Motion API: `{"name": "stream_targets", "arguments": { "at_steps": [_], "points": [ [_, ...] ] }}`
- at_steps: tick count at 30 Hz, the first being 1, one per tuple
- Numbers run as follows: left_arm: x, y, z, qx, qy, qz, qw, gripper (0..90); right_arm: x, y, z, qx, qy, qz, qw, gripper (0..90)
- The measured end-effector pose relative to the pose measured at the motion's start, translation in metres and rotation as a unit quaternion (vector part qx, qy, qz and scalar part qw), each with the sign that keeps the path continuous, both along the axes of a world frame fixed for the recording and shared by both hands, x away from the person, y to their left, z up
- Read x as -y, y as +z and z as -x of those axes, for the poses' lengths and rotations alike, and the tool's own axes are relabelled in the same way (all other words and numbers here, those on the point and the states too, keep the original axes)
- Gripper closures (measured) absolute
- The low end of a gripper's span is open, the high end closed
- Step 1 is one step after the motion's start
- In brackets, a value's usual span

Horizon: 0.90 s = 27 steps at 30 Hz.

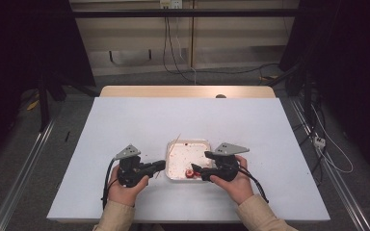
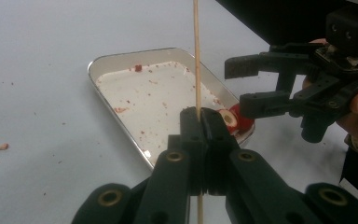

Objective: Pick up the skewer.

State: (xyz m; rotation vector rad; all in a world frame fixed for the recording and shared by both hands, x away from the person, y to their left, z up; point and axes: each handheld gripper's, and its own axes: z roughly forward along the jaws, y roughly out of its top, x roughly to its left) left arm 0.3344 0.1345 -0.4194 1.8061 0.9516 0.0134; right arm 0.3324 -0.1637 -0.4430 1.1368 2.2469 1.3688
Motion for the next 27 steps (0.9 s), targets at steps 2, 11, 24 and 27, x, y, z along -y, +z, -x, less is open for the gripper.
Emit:
{"name": "stream_targets", "arguments": {
  "at_steps": [2, 11, 24, 27],
  "points": [
    [-0.001, 0.0, 0.0, 0.0, 0.002, 0.002, 1.0, 89.0, -0.003, 0.0, 0.0, -0.008, 0.017, 0.005, 0.9998, 46.3],
    [0.001, 0.0, 0.0, 0.0, -0.001, 0.0, 1.0, 89.0, -0.013, -0.007, -0.002, -0.042, 0.06, 0.015, 0.9972, 66.3],
    [0.001, 0.0, -0.003, -0.001, -0.005, 0.001, 1.0, 89.0, -0.023, -0.012, -0.004, -0.065, 0.073, 0.005, 0.9952, 66.5],
    [0.001, 0.0, -0.003, -0.004, -0.002, 0.002, 1.0, 89.0, -0.026, -0.012, -0.004, -0.066, 0.074, 0.006, 0.9951, 65.3]
  ]
}}
